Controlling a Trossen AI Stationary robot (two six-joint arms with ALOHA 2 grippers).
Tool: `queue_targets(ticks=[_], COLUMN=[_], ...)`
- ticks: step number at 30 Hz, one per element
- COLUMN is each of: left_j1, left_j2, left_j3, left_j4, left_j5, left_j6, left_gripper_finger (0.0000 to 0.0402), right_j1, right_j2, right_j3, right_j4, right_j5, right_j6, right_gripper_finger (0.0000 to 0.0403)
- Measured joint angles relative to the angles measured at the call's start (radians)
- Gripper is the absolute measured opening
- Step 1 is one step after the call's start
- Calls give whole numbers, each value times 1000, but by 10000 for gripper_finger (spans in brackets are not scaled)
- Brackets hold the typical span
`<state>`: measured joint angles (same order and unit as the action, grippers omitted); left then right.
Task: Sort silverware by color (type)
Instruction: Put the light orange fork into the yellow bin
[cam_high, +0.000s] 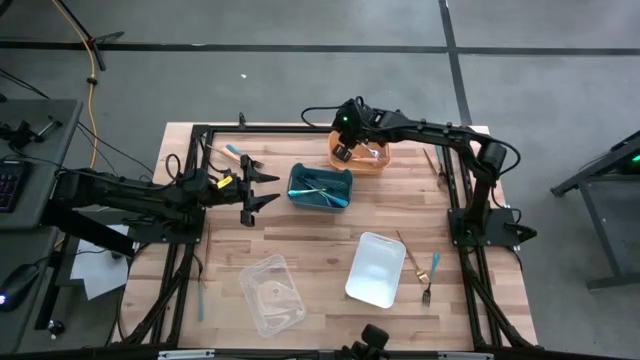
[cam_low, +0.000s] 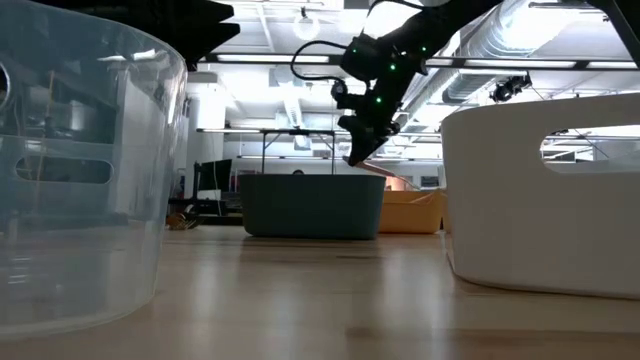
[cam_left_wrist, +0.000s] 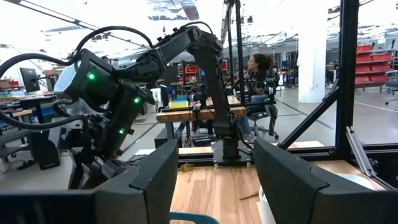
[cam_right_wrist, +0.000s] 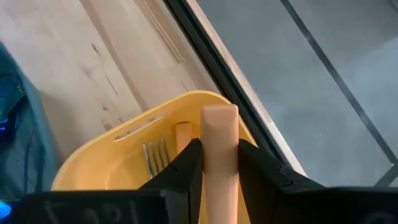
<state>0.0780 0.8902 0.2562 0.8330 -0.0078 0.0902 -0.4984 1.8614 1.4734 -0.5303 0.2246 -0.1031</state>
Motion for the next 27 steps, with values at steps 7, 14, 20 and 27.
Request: queue_targets(ticks=[7,14,20,27], left_j1=[0,0,0,0], left_j2=[0,0,0,0], left_j3=[0,0,0,0], left_j4=[0,0,0,-2], left_j5=[0,-2,-4,-4], left_j6=[0,0,0,25], left_gripper_finger=[200,200,200,200], right_j1=[9,12,12,12], right_j2=[0,0,0,-1], right_j3=[-1,-1,-1,1], right_j4=[-2,-1,-4,-14], right_j5=[-6,-8,-69,-51], right_j6=[0,9,9,-27], right_gripper_finger=[98,101,103,116])
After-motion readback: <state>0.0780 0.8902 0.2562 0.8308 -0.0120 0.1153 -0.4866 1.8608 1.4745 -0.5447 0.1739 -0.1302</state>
